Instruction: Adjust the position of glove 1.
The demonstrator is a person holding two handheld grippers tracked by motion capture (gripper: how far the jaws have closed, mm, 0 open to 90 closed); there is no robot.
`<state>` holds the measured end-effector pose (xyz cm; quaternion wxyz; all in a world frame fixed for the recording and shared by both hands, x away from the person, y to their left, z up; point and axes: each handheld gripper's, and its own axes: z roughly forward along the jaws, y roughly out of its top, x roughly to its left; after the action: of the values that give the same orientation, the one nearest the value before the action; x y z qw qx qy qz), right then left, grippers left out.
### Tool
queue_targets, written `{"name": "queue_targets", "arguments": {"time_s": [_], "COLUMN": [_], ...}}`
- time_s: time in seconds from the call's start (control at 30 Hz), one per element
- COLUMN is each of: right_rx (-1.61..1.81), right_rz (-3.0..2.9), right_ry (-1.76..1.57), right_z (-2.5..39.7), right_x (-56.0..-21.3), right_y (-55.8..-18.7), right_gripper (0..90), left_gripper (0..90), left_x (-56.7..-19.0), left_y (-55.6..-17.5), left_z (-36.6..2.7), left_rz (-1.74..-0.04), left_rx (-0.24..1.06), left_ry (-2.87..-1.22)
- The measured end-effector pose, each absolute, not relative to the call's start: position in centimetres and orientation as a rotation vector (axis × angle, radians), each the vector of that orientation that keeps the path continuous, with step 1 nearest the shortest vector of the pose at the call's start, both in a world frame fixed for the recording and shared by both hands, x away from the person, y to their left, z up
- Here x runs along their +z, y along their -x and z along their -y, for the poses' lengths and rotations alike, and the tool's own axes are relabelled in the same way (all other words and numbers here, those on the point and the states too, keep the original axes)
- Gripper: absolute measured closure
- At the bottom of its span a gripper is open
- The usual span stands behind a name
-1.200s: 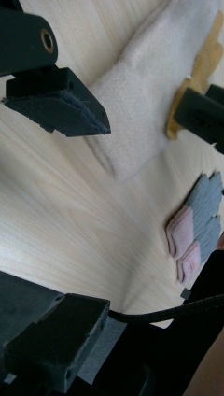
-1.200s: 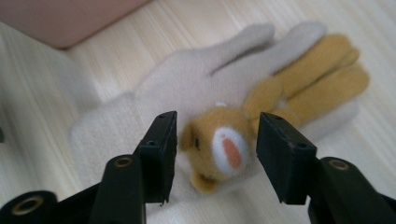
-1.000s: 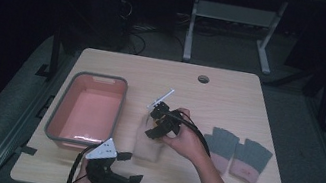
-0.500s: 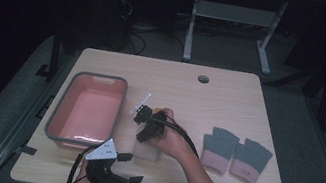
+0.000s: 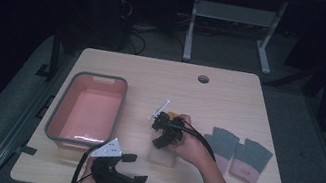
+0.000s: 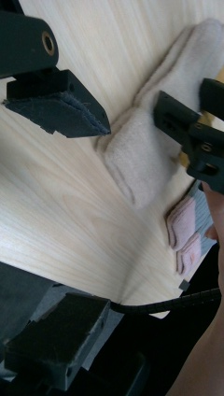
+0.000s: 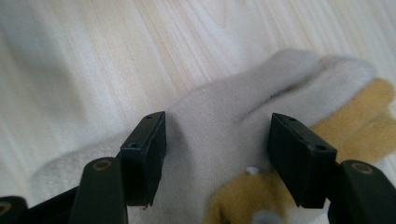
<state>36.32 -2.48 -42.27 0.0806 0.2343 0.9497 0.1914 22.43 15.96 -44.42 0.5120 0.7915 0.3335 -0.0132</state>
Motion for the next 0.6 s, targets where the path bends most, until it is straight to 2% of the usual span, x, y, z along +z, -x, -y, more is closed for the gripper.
{"name": "queue_targets", "arguments": {"time_s": [0.23, 0.37, 0.6], "right_rx": [0.798, 0.928, 1.069], "right_rz": [-2.778, -2.700, -2.639], "right_ry": [-0.860, -1.094, -1.283], "right_z": [5.9, 9.0, 11.6], "right_x": [-40.8, -40.1, -40.6], "right_y": [-35.2, -33.8, -32.5], "right_gripper": [36.2, 36.5, 36.8], "left_gripper": [14.7, 14.7, 14.6], "left_x": [-44.2, -43.9, -43.6], "left_y": [-23.4, -24.9, -27.7], "left_z": [-14.4, -13.9, -13.4], "left_rz": [-0.824, -0.883, -1.013], "left_rx": [-0.082, -0.092, -0.110], "left_ry": [-1.917, -1.889, -1.857]}}
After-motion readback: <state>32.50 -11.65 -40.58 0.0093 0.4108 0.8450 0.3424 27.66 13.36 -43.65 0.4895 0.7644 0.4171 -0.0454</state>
